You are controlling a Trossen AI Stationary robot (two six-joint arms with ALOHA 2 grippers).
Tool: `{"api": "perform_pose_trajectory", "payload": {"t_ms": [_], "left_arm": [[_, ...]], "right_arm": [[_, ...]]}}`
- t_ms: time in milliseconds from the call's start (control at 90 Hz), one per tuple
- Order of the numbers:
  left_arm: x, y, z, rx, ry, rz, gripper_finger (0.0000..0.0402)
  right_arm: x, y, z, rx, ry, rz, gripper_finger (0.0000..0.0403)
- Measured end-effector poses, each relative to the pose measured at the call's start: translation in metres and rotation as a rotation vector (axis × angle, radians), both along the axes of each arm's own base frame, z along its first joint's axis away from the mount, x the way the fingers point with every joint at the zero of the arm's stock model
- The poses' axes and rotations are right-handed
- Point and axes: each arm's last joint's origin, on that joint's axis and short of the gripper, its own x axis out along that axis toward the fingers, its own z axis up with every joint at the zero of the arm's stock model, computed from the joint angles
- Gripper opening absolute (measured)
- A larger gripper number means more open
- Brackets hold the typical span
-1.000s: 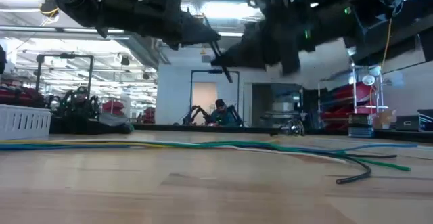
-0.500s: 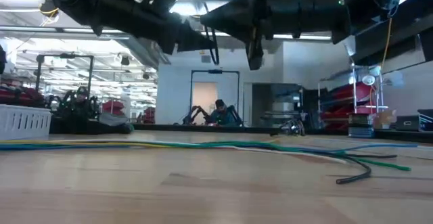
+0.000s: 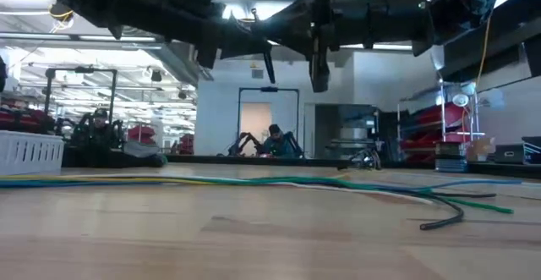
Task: Ziptie cables
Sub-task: Put the black zip tie on the cable wires
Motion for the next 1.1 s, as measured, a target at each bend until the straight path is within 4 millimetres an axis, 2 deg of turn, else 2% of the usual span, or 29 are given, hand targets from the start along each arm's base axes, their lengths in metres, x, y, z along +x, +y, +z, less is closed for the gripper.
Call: {"api": "perform_pose_trajectory", "payload": {"t_ms": [300,489,1100], "left_arm": [[0.0001,0.0024,0.0,-0.005,0.0,0.002,0.0],[0.0002,0.0085,0.0001,-0.008,-0.002,0.024,0.0],[0.0002,0.0057,-0.0002,-0.001,0.003,0.013,0.0]], "right_arm": [[0.0002,0.0005,0.0003,-0.007,-0.001,0.011,0.0],[0.0073,0.0018,0.0066,-0.037,0.007,0.024,0.0],[0.0082,0.0006,0.0056,-0.042,0.025,-0.015,0.0]]}}
